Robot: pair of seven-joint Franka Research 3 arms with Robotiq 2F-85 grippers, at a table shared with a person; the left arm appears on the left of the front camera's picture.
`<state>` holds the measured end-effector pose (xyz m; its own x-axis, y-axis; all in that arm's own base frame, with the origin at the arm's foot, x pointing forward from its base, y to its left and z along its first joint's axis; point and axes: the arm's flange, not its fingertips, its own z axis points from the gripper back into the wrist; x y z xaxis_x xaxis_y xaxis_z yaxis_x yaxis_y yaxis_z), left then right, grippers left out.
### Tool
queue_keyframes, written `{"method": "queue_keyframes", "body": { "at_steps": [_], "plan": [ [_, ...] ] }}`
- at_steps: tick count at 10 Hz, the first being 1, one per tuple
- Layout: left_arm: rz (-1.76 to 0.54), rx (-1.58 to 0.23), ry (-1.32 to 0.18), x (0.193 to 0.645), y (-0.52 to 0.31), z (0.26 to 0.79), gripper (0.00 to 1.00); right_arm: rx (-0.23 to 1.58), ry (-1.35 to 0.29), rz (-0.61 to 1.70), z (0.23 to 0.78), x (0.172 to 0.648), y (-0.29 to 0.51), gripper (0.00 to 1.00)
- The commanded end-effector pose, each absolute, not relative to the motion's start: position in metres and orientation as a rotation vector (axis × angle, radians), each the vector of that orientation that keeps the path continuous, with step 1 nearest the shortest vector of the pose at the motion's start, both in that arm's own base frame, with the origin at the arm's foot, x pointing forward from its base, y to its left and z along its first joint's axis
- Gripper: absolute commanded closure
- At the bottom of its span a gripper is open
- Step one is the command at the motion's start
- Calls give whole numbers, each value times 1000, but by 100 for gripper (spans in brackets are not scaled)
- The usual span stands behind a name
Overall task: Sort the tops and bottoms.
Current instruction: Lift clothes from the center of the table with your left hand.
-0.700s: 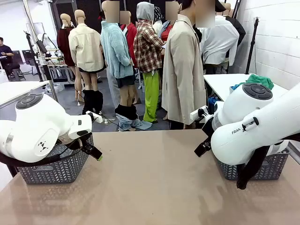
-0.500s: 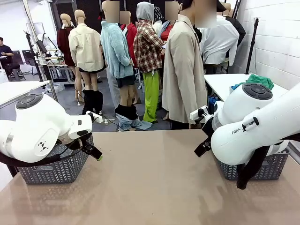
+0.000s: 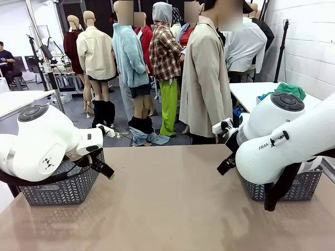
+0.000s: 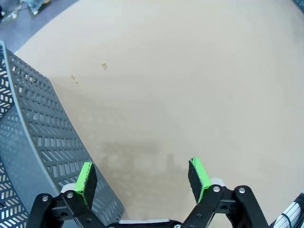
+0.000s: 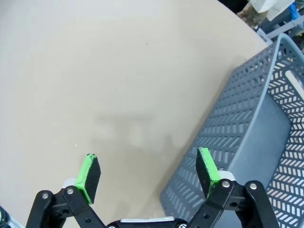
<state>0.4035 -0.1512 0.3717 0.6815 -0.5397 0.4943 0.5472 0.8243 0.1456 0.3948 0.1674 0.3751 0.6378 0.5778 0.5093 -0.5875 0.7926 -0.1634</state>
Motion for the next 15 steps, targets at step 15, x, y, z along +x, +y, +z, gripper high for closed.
{"method": "queue_keyframes", "body": {
  "at_steps": [15],
  "plan": [
    [-264,420,-788,328,44,583,0,-482,-1018,196,547,413,-10,0]
  ]
}}
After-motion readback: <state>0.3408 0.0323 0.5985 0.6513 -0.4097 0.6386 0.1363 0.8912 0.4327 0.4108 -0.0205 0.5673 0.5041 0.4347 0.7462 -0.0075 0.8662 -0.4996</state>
